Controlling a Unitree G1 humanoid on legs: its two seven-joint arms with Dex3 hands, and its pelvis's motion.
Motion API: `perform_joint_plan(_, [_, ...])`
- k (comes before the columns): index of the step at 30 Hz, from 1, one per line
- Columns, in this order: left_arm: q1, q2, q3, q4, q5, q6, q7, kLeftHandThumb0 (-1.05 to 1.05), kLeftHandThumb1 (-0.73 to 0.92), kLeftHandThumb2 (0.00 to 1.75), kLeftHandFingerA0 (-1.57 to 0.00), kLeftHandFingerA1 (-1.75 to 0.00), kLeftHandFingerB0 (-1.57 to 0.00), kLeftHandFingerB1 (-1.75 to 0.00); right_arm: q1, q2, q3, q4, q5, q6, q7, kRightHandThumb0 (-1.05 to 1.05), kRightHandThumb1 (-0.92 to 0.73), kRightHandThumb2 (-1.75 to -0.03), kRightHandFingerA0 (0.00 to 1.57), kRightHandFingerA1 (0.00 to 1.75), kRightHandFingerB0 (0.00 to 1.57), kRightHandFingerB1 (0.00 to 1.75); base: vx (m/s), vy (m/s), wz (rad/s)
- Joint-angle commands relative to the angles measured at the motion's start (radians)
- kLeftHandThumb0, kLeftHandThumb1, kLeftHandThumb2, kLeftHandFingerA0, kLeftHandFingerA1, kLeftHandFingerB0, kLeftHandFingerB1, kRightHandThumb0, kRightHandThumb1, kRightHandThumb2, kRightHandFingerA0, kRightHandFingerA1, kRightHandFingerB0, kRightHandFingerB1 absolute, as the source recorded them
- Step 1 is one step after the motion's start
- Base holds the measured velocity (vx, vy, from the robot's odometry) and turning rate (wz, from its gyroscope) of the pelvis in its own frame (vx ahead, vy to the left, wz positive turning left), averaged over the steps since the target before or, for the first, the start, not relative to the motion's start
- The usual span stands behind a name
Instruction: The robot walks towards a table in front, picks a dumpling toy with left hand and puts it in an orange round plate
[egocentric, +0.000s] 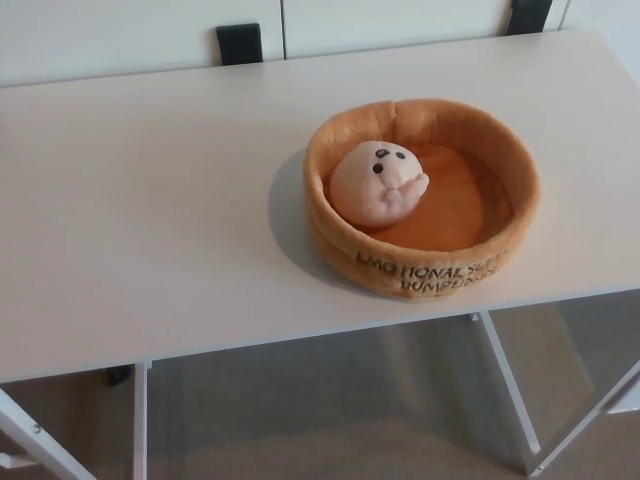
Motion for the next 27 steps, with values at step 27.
perform_joint_plan(27, [-0.423, -0.009, 0.115, 0.401, -0.155, -0.086, 0.158, -0.31, 0.57, 0.58, -0.77, -0.96, -0.28, -0.3, -0.277, -0.065, 0.011, -0.023, -0.032, 0.053, -0.023, -0.26, -0.58, -1.02, 0.43, 0.69, 0.07, 0.47, 0.0, 0.0, 0.0])
